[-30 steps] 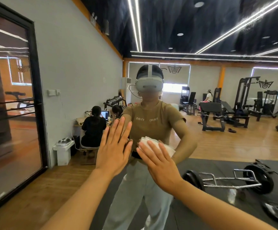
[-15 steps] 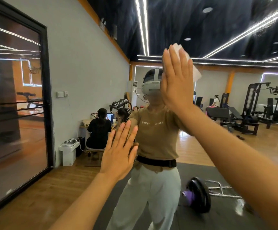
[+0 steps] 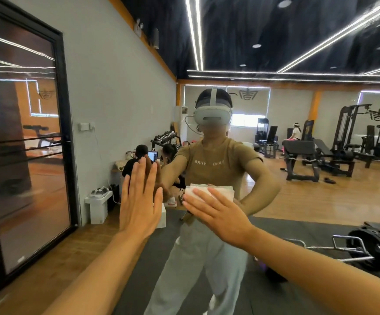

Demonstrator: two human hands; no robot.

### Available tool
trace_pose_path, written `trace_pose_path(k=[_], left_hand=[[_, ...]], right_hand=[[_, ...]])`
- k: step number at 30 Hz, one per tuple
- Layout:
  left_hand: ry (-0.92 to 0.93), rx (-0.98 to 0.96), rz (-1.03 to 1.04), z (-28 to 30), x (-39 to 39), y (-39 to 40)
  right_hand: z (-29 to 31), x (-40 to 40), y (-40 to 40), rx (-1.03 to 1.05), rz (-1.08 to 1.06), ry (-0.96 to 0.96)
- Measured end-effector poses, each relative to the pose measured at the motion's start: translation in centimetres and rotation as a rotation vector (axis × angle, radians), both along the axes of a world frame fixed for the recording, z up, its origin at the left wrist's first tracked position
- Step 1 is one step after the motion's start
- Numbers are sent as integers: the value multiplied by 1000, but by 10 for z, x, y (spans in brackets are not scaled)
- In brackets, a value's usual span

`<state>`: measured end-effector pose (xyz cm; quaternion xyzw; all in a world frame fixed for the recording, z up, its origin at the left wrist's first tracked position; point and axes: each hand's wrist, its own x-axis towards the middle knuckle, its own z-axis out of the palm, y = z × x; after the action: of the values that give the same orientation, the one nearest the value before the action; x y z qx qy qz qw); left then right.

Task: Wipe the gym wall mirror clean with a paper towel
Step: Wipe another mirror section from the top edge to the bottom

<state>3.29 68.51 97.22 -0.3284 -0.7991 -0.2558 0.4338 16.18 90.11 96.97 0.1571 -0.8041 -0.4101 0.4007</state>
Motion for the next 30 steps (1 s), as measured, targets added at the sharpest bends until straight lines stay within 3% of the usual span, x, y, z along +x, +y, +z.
trace_pose_path(k=[3,9,13,16,25,30], left_hand=[[34,-14,-21,4,-6,-4],[81,56,-45,30,-30,-22],[100,56,-41,45,-49,-40],[170,17,-54,48,-60,-49],[280,-34,-156,46,-74,-63],[236,18,-194,44,-79,-74]], right_hand=[[62,2,-4,-106,62,67],[221,-21,-18,-451,69,408],[259,-45,-50,-714,116,589],[240,-60,-73,-783,175,622],[46,-57,-84,-392,86,118],[38,-45,-76,-231,11,-41]])
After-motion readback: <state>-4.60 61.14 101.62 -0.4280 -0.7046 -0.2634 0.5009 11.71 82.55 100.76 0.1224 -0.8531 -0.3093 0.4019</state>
